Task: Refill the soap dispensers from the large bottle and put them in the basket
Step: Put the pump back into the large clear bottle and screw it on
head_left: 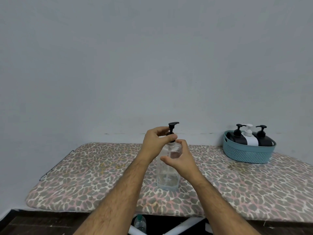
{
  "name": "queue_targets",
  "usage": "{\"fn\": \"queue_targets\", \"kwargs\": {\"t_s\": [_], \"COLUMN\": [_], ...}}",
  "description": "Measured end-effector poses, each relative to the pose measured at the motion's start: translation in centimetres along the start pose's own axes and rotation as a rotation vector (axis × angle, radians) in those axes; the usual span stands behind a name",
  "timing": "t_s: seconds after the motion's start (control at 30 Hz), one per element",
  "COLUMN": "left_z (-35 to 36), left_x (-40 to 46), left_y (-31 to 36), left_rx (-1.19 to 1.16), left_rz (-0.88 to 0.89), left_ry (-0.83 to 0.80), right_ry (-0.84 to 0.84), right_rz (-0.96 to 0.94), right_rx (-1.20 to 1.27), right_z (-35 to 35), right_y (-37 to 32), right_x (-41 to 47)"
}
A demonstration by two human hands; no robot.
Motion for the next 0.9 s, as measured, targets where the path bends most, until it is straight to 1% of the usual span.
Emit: {"fn": "queue_targets", "kwargs": {"t_s": [0.07,0.17,0.23,0.37,0.43,0.6,0.77,0.83,0.9], "left_z": [-0.7,-0.5,0.0,0.1,0.2,-0.2,0.1,0.4,0.6], "left_x": [-0.1,-0.3,-0.4,0.1,0.3,0.1,-0.3,-0.1,0.0], "left_y": [0.0,-0.2,-0.1,-0.4,-0.5,0.1,-0.2,-0.1,-0.1], "left_rx": [0.007,0.030,0.043,0.155,0.174,0.088,0.069,0.140,0.207], "left_rz": [-0.010,-0.060,-0.061,0.008,0.013,-0.001,-0.075,-0.047,-0.006], "left_ry": [0.000,-0.085,-0.103,0.016,0.037,-0.022,-0.174,-0.156,-0.076], "right_ry": [0.005,0.005,0.001,0.008,0.004,-0.006,-0.010,-0.009,-0.011], "right_rz": [0.001,0.007,0.012,0.005,0.002,0.009,0.017,0.012,0.006], "right_rx": [-0.001,-0.009,-0.003,-0.006,-0.006,-0.001,-0.002,0.001,0.001], "right_z": [0.0,0.1,0.2,0.2,0.2,0.1,0.2,0.2,0.2], "right_y": [0.1,0.2,0.2,0.2,0.2,0.2,0.3,0.3,0.3], "right_x": [0.1,0.2,0.3,0.2,0.2,0.3,0.4,0.3,0.3]}}
Point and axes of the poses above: each hand's wrist, its own x-axis towards the middle knuckle, its own z-axis out of the palm, y = z × x, the point moved 6 cm from there along x, towards the middle knuckle, and after that the axes turned 14 degrees about -x, right-handed, at the moved point
